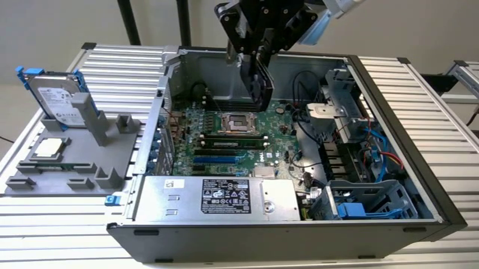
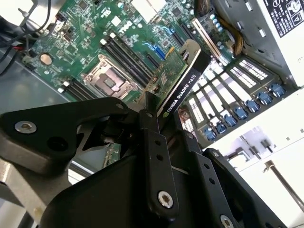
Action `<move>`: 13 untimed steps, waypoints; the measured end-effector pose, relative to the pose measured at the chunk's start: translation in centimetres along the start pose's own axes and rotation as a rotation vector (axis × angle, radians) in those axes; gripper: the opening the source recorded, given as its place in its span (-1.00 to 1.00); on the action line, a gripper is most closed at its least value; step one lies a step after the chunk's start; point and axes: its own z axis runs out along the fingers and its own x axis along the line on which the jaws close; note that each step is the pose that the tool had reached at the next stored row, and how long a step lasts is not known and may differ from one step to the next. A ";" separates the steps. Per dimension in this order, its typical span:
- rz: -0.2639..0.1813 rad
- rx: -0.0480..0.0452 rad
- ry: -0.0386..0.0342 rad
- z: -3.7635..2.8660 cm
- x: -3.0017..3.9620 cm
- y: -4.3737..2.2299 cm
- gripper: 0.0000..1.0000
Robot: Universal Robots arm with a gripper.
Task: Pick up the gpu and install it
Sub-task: 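Insert the gpu into the slot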
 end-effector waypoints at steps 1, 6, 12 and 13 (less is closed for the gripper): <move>-0.006 0.0003 0.0002 0.00 0.00 0.00 -1.00; -0.038 0.0019 0.0018 0.00 0.00 0.00 -1.00; -0.076 0.0037 0.0036 0.00 0.00 0.00 -1.00; -0.082 0.0040 0.0039 0.00 0.00 0.00 -1.00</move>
